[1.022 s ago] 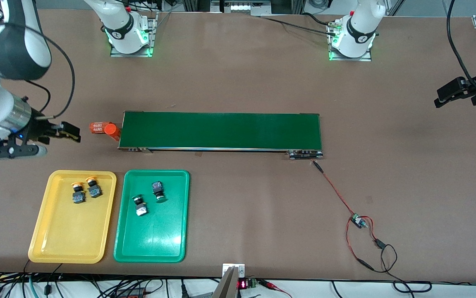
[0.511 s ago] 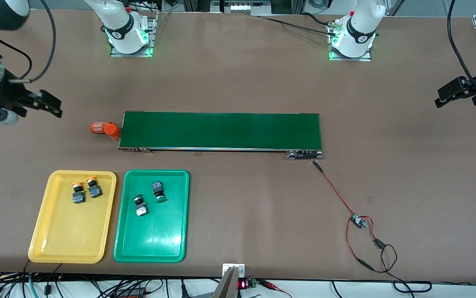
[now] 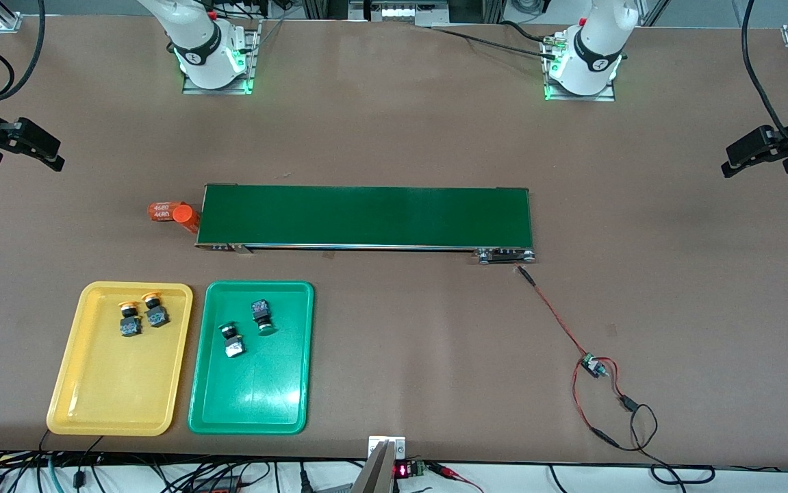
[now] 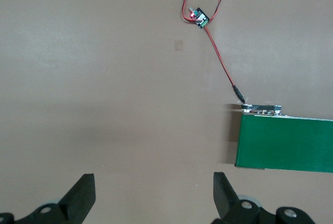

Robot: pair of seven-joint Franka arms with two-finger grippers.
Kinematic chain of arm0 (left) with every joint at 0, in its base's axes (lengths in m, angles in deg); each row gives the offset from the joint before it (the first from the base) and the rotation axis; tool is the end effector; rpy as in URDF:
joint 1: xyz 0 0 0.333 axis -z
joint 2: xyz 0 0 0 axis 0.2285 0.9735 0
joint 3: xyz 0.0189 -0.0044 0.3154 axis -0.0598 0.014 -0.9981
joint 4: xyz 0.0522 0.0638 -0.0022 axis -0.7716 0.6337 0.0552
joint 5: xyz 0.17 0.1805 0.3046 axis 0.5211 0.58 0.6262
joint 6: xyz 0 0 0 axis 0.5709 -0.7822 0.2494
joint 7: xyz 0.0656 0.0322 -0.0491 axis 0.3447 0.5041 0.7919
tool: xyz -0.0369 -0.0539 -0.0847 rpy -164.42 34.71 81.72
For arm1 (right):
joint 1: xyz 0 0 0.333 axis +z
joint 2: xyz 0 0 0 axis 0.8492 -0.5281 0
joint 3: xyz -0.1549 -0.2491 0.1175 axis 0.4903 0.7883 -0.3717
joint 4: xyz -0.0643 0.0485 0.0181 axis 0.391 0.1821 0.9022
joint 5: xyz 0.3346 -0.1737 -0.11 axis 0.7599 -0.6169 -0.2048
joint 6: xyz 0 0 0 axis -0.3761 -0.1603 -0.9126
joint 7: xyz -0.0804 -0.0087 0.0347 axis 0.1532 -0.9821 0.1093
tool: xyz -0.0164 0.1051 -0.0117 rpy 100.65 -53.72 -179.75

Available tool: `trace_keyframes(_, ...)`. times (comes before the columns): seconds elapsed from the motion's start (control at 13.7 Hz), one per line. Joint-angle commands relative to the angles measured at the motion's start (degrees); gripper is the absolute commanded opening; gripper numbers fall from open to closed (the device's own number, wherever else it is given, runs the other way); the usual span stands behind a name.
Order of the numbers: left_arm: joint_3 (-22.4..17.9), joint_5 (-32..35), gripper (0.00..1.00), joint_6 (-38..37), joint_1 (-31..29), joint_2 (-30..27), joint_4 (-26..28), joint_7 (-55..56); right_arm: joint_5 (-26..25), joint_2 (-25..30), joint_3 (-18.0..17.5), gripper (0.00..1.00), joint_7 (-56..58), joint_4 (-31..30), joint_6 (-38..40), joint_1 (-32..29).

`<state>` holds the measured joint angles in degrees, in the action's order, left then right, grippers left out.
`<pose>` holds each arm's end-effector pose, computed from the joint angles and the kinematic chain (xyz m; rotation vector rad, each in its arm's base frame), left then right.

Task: Sort buttons by color to trays

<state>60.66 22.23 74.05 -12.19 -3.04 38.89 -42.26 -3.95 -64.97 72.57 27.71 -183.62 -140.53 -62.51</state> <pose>0.5546 0.0201 0.6301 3.1305 0.1423 -0.0099 0.5444 -0.0088 0.6152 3.0960 -0.0969 0.0658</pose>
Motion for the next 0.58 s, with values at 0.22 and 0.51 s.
trace_keyframes(0.22, -0.3, -0.3, 1.00, -1.5, 0.4, 0.2, -1.6, -0.9, 0.9, -1.2, 0.6, 1.00, 0.1, 2.0, 2.3, 1.0)
trace_keyframes(0.51, -0.2, -0.4, 1.00, -1.5, 0.4, 0.1, -1.6, -1.2, 1.0, -0.8, 0.4, 1.00, 0.2, 1.9, 3.4, 0.9)
